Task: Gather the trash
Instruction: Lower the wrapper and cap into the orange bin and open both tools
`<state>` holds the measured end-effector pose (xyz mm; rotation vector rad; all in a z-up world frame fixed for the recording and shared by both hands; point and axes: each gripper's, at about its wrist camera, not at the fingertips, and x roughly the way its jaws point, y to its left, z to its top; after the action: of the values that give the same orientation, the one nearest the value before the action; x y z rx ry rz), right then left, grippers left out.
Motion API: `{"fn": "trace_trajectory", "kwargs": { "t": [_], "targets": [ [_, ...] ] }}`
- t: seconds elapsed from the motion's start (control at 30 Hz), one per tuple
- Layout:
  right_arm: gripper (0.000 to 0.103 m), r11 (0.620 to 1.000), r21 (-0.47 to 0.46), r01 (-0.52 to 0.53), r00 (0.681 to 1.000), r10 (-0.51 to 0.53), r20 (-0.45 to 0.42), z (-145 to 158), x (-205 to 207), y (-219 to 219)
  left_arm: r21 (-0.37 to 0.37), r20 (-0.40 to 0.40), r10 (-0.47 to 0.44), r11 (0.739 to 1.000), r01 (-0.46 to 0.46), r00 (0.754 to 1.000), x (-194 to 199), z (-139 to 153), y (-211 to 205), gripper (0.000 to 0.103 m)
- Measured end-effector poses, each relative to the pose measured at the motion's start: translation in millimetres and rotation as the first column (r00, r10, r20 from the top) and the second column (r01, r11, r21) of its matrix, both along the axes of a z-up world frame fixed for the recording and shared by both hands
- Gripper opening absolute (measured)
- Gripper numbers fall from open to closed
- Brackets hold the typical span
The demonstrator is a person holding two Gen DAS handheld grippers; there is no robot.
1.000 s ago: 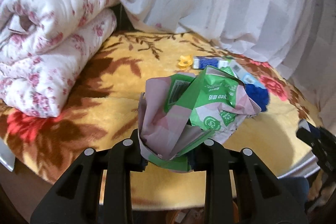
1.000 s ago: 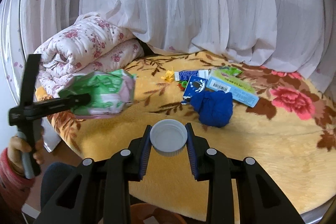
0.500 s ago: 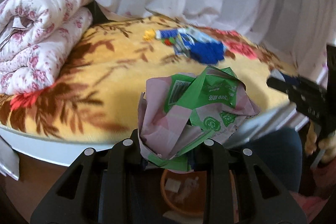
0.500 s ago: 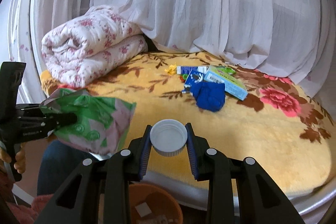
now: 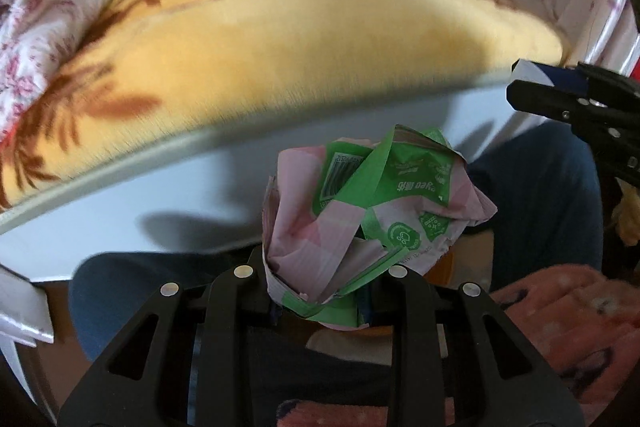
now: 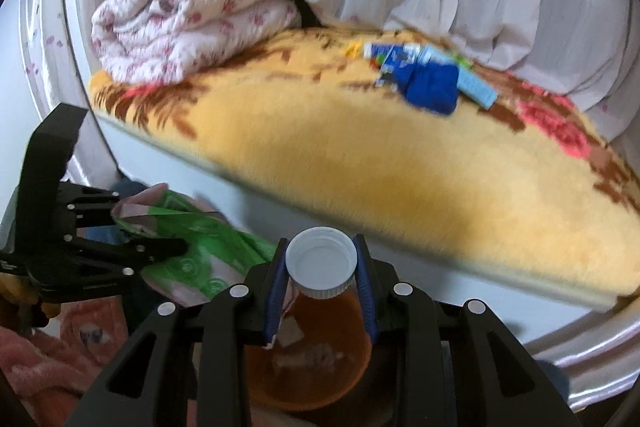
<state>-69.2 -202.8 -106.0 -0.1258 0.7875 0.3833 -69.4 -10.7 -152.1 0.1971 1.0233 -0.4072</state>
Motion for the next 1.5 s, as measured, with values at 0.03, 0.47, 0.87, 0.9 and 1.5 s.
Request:
{"fn": "trace_trajectory", "kwargs": {
  "t": [0.03, 0.47, 0.87, 0.9, 1.5],
  "targets": [
    [0.032, 1.0, -0.004, -0.002, 1.0, 0.002, -0.02, -6, 0, 2, 0.013, -0.014, -0.005, 1.0, 0.005, 1.0, 0, -7, -3, 0.027],
    [0.032, 0.997, -0.072, -0.007, 0.959, -0.014, -0.282, -79, 21, 12, 0.159, -0.249, 0.017, 0.987, 0.024, 0.968, 20, -84, -21, 0.027],
    [0.032, 0.994, -0.103, -0.035, 0.919, -0.008, -0.393, -119, 42, 19, 0.203, -0.402, 0.032, 0.978, 0.055, 0.915, 34, -119, -26, 0.031],
    [0.033, 0.994, -0.102, -0.037, 0.917, -0.007, -0.4, -121, 43, 19, 0.212, -0.408, 0.038, 0.976, 0.054, 0.912, 36, -120, -26, 0.034],
    [0.069, 0.994, -0.104, -0.02, 0.922, -0.022, -0.387, -118, 42, 14, 0.22, -0.383, 0.052, 0.975, 0.037, 0.922, 43, -114, -33, 0.076]
  ]
}}
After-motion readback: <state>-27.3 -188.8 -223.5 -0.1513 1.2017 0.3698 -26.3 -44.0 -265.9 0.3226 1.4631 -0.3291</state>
